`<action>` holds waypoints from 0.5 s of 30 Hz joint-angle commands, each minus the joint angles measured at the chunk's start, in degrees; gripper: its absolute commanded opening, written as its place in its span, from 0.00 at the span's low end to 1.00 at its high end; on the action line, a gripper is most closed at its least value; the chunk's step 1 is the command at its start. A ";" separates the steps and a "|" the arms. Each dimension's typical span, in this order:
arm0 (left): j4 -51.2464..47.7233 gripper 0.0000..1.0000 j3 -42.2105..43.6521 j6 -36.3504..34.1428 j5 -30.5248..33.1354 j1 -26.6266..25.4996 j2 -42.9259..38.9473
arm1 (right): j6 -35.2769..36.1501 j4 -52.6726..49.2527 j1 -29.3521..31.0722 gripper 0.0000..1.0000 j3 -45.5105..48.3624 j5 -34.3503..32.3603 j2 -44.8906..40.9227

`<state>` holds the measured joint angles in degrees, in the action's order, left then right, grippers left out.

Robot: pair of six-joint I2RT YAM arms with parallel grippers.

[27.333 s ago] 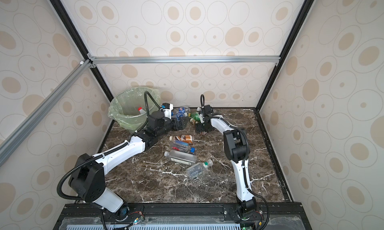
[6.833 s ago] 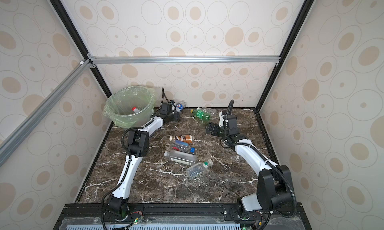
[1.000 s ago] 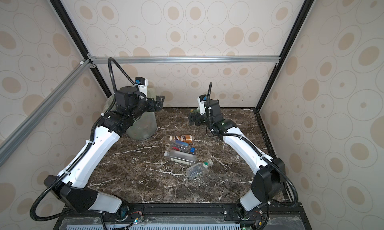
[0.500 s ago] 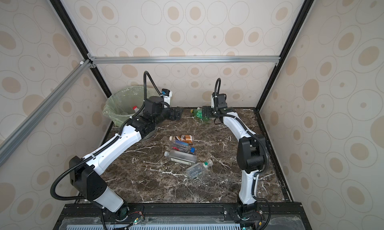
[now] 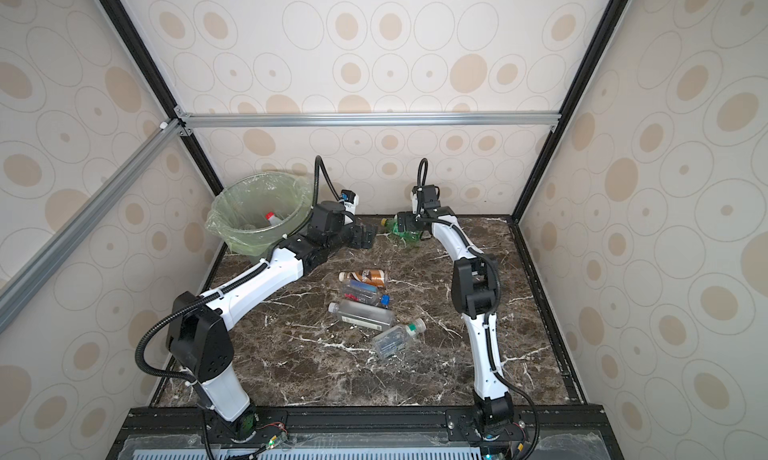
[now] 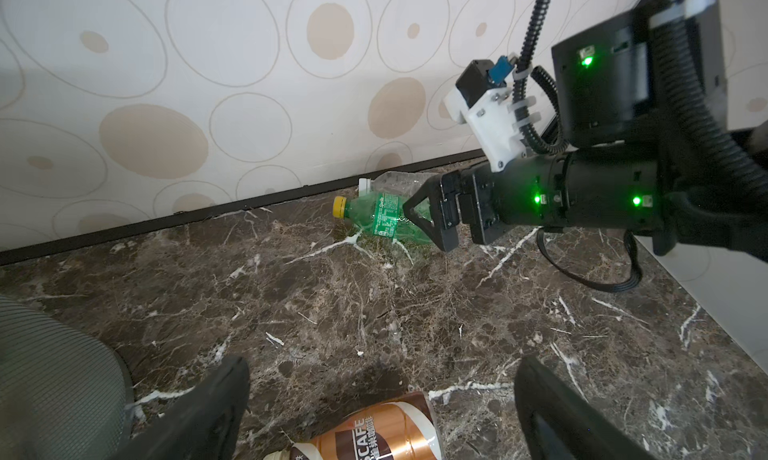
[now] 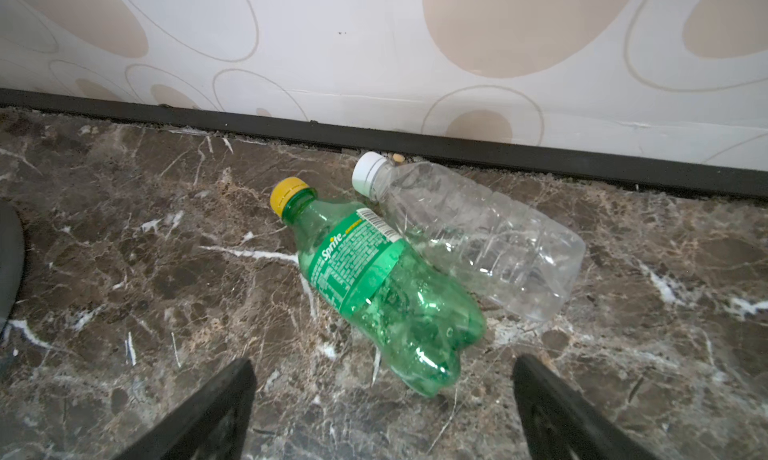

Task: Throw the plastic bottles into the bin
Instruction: 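Move both grippers toward the green Sprite bottle lying by the wall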

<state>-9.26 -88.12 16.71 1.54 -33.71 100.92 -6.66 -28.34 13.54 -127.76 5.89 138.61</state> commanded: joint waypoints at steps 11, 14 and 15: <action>1.33 0.99 -2.84 -1.12 0.02 0.14 2.22 | 2.11 -1.93 -1.05 1.00 -11.05 1.93 8.96; 1.13 0.99 -3.20 -1.18 -0.46 0.29 2.69 | 1.61 -2.73 -1.21 1.00 -13.73 1.74 10.92; 1.17 0.99 -3.19 -1.36 -0.42 0.24 2.78 | 1.25 -3.02 -1.30 1.00 -14.73 2.11 11.51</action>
<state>-8.62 -88.44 16.51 1.41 -33.58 103.24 -5.69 -29.50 12.71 -139.44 7.27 148.24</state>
